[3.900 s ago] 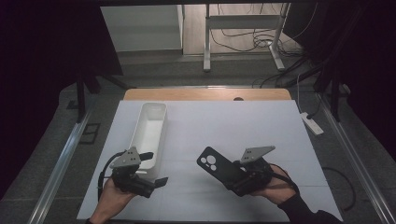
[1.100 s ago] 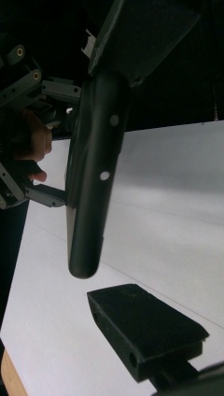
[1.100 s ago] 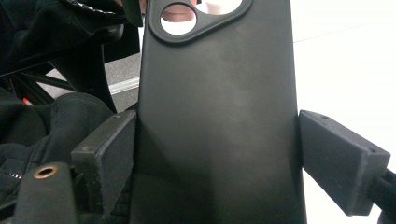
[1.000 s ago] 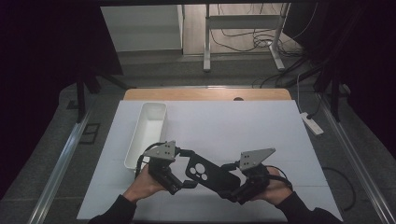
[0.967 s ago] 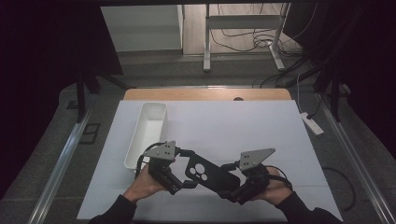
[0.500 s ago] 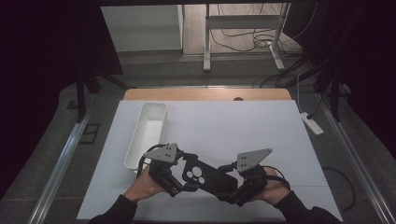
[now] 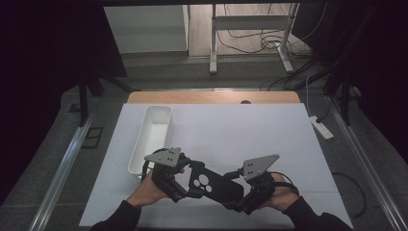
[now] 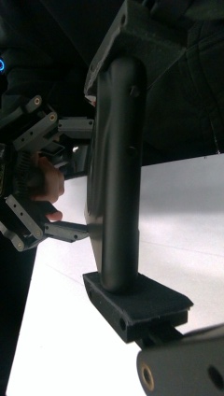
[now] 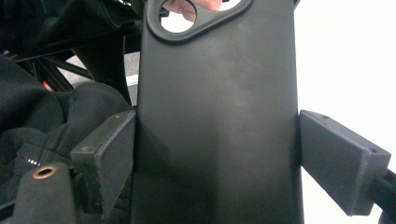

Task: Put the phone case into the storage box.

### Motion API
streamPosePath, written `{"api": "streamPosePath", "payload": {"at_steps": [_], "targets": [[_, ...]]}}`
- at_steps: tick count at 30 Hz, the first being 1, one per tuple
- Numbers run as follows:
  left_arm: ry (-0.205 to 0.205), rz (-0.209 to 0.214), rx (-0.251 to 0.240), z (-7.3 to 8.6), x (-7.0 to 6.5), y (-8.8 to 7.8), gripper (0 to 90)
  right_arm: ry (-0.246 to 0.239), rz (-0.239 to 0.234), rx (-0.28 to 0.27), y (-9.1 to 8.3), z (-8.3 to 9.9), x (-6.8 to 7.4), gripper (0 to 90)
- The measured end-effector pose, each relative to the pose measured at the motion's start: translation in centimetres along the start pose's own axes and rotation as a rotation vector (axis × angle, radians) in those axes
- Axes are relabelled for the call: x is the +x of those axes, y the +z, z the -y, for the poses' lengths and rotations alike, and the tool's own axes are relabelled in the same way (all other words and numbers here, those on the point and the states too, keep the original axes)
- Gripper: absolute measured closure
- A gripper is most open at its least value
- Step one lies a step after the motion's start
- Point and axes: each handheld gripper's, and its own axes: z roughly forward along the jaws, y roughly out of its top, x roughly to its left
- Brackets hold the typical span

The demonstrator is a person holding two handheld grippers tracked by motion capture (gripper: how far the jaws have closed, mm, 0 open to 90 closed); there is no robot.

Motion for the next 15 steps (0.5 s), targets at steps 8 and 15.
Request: {"api": "streamPosePath", "payload": {"at_steps": [8, 15], "targets": [[-0.001, -0.011, 0.037, -0.06, -0.05, 0.2, 14.5, -0.021, 0.011, 0.034, 0.27, 0.23, -0.02, 14.7], [-0.025, -0.024, 0.033, -0.2, 0.08, 0.08, 15.0, -0.03, 0.033, 0.019, 0.19, 0.17, -0.18, 13.9]]}}
